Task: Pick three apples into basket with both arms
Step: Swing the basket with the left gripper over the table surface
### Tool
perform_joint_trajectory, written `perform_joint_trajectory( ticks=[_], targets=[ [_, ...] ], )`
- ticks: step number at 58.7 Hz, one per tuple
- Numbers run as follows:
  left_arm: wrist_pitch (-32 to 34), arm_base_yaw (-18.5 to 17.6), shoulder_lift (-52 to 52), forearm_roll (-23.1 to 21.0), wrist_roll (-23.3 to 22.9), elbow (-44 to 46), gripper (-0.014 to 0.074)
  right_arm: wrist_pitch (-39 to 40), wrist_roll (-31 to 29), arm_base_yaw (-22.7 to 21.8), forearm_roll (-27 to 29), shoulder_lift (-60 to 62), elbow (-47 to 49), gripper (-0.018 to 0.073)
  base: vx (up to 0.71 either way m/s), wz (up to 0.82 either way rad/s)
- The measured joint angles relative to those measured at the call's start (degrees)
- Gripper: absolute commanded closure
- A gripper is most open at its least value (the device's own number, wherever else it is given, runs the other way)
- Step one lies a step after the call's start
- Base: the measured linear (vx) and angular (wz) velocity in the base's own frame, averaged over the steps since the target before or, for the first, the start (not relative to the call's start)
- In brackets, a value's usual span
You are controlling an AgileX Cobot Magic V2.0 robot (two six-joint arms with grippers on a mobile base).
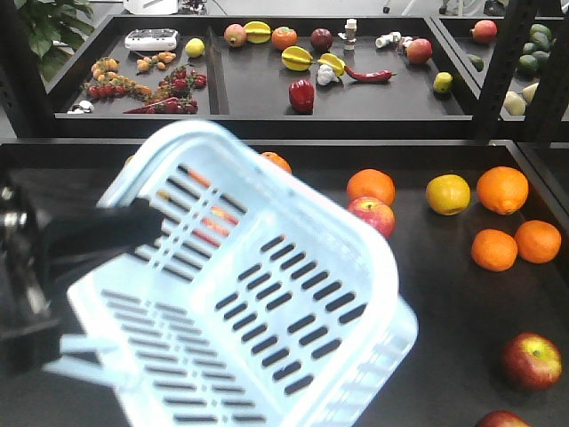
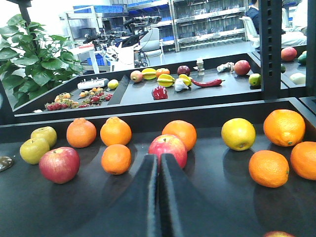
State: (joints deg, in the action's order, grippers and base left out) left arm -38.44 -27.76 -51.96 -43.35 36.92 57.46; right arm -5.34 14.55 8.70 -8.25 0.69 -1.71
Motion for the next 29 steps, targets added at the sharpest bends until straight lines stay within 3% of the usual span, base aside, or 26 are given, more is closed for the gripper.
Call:
perform_joint_trajectory(
  ticks=[10,29],
  targets=[
    [-2.36,0.0,-7.78,-0.47,2.94,7.62,0.0602,0.0,0.0,0.0,0.0,0.0,0.0,0.0564,0.0,0.0],
    [-15.42,0.0,-26.56,-0.47,11.14,21.29,0.0602,0.0,0.0,0.0,0.0,0.0,0.0,0.0564,0.0,0.0]
  ],
)
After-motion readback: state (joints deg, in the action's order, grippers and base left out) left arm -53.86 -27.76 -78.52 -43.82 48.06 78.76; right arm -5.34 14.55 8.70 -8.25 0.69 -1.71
